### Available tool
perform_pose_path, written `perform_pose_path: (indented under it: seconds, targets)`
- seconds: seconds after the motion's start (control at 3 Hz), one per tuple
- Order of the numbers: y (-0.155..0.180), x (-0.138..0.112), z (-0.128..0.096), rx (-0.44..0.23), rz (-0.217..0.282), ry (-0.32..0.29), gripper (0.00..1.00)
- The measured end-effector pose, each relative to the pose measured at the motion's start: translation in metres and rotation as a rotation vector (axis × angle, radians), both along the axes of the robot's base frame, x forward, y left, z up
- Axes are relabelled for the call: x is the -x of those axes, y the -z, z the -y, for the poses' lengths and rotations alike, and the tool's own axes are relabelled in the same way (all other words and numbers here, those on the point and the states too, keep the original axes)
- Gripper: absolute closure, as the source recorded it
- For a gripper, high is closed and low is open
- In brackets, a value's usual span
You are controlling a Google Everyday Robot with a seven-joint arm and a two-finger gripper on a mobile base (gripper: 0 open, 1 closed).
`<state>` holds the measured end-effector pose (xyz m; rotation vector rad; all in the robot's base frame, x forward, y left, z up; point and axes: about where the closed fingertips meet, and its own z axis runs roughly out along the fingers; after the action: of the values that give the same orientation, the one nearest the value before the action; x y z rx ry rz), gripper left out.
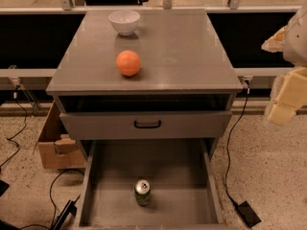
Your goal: Pick green can from middle drawer and place on counter
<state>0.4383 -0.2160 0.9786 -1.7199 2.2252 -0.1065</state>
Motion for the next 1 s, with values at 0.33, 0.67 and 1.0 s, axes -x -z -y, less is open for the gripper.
perform_pose_path:
  seconds: [0.33, 0.67, 1.0]
  targets:
    - [0.000, 0.000, 0.000, 0.000, 0.000, 0.000, 0.00]
    - [0.012, 0.004, 0.003, -0.069, 0.008, 0.018, 0.00]
    - [0.057, 0.023, 0.007, -0.220, 0.025, 0.026, 0.00]
